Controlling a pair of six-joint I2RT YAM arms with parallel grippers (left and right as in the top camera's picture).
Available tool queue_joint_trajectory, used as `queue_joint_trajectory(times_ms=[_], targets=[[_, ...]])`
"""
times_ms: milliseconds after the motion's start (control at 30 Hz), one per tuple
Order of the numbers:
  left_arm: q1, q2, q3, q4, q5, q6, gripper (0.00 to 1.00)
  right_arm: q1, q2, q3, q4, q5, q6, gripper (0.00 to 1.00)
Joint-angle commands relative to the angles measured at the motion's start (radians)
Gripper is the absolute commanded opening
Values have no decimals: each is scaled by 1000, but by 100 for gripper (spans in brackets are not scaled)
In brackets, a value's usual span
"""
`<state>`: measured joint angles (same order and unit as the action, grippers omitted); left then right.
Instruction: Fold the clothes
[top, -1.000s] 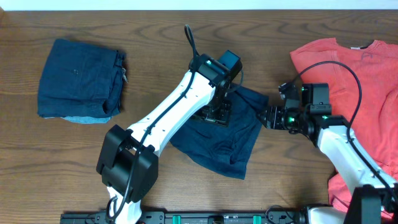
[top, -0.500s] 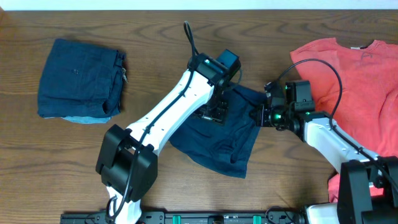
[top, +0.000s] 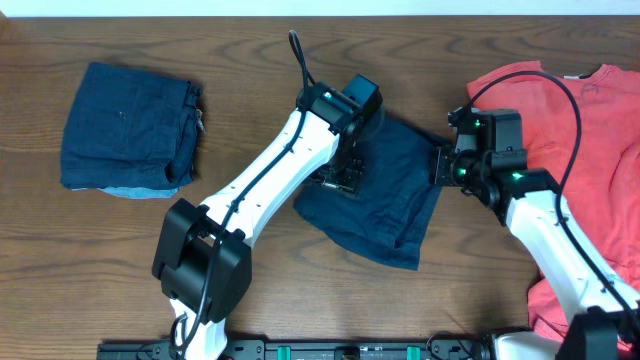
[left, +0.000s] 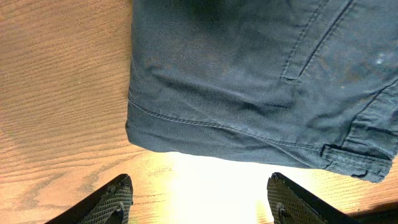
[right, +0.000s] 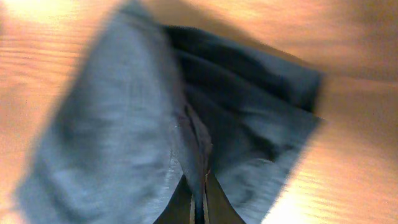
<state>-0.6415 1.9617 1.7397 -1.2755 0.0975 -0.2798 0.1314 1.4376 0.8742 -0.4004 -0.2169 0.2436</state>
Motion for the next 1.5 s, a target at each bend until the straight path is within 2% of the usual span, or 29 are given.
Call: queue_joint_trajectory(times_ms=[0,200,233,267,300,400,567,633,733,900,967,1000,1067,1133,1333,1467], targets=[[3,0,-8,-2,-13,14,71,-14,51,0,-4,262,-11,2],[4,0,-37,0,-13,14,71,-56,121,0,-26,367,40,14],[4,0,-44,0,-13,14,71,-69,123,0,-32,356,56,24],[4,0,-51,1,-13,14,71,-79,123,0,-36,338,56,38],[4,0,-56,1,-13,14,71,-90,120,2,-43,302,55,43],[4,0,-69,5,-13,14,71,-114,93,8,-82,137,14,46],[4,0,-70,9,-42,26,71,-108,-8,11,-179,-360,-174,45],[4,0,-79,20,-65,26,71,-80,-33,11,-233,-449,-194,48],[9,0,-110,62,-65,26,71,-3,-34,7,-326,-417,-200,58],[26,0,-182,139,-64,26,71,125,8,-27,-389,-257,-126,62],[35,0,-212,172,-61,32,71,154,32,-44,-377,-254,-94,61],[37,0,-229,197,-52,48,71,164,42,-51,-369,-254,-81,53],[39,0,-254,241,-45,79,71,170,56,-56,-361,-250,-79,18],[38,0,-278,283,-45,93,71,168,59,-56,-361,-211,-52,1],[39,0,-349,370,-46,93,70,164,59,-56,-418,68,79,1],[42,0,-354,336,-47,122,60,161,59,-56,-444,157,78,1]])
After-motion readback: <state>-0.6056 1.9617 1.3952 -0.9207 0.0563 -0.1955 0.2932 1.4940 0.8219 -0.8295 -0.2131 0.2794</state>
